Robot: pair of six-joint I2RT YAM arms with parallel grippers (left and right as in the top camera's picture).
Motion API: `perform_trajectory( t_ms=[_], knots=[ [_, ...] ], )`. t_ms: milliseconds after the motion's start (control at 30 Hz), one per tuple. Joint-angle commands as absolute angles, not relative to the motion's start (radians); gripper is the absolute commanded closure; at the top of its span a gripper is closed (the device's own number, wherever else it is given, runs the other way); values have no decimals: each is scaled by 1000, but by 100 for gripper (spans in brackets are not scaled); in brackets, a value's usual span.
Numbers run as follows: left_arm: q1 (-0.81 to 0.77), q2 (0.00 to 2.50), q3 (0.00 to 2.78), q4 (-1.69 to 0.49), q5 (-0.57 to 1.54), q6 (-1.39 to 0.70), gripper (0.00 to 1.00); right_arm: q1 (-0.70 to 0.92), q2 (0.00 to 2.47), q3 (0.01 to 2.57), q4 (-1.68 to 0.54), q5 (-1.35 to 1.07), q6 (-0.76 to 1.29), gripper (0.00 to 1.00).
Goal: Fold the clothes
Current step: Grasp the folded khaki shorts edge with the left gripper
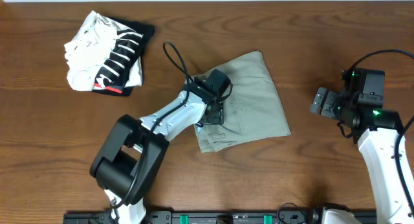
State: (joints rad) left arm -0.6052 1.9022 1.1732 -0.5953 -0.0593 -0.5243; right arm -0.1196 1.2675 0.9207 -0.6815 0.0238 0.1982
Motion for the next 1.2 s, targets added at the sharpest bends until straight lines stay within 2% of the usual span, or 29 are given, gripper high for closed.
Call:
perform_trajectory(
  t_ms=[0, 167, 300, 433, 1100, 1133, 1167],
  knots=[
    [-612, 1843, 1152, -599, -42, -556, 9, -126, 1262, 918, -681, 37, 209, 1],
    [-600, 1758, 1151, -584, -42, -706, 3, -126, 1262, 918, -681, 37, 209, 1],
    [-590, 1745, 1150, -585, -41, -879, 3, -126, 1262, 918, -681, 37, 209, 1],
    [-590, 1753, 1133, -556, -43, -944, 3, -126, 1262, 918, -681, 36, 210, 1],
    [-585, 1963, 1120, -514, -95, -985, 2, -126, 1262, 918, -681, 36, 210, 1],
    [-585, 1969, 1120, -514, -95, -984, 3, -126, 1262, 918, -681, 36, 210, 1],
    [-585, 1973, 1120, -514, -95, -981, 11, -126, 1262, 918, -681, 36, 210, 1]
  ],
)
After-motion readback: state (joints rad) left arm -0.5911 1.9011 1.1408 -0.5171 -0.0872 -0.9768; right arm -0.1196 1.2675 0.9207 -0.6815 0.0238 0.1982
